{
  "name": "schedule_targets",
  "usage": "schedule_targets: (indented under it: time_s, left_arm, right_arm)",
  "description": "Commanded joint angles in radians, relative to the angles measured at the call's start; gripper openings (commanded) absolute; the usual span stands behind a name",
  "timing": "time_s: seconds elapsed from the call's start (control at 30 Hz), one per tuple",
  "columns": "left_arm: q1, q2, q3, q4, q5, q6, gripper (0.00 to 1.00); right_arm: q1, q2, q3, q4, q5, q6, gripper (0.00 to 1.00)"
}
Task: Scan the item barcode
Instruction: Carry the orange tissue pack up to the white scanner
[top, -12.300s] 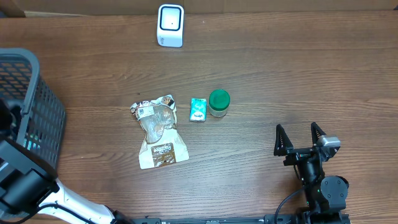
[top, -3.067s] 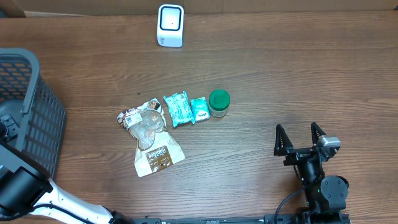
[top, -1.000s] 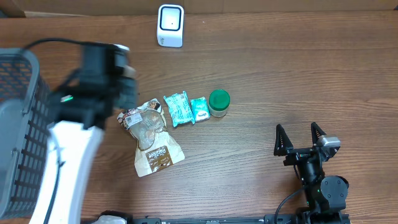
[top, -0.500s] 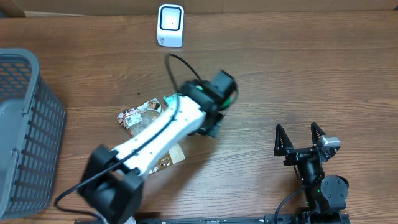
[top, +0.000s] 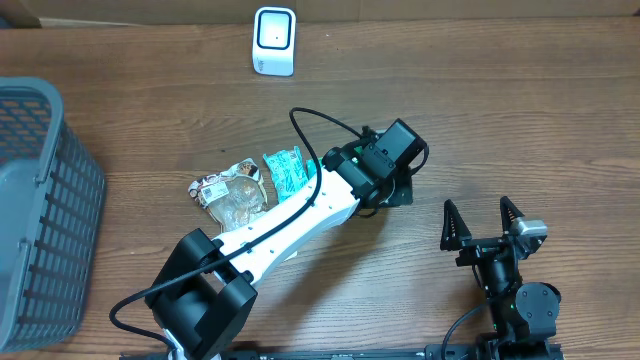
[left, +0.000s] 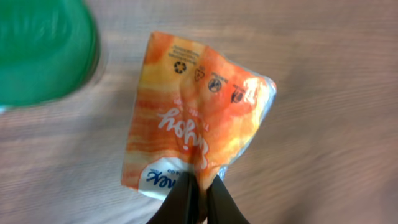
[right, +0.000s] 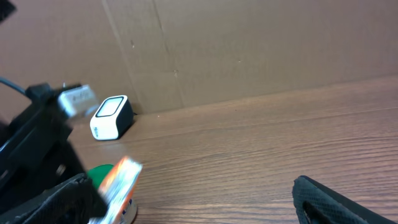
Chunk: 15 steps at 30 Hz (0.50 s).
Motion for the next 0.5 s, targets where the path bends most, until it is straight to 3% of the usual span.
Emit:
schedule_targets:
  time_s: [0.0, 0.1, 0.37, 0.47]
  left_arm:
    - [-0.001, 0.014, 0.008, 0.072, -0.106, -0.091, 0.04]
    - [-0.002, 0.030, 0.008, 0.121, -0.145, -0.117, 0.04]
    - [-0.003, 0.146, 0.008, 0.134, -0.125, -0.357, 0.04]
    - [-0.003, 0.182, 0.008, 0.135, -0.103, -0.383, 0.04]
  right_arm:
    - [-0.002, -0.007, -0.010, 0.003, 0.004, -0.008, 1.00]
    - [-0.002, -0.007, -0.010, 0.003, 0.004, -0.008, 1.00]
    - [-0.002, -0.007, -0.010, 0.003, 0.004, -0.008, 1.00]
    - [-0.002, -0.007, -0.010, 0.003, 0.004, -0.008, 1.00]
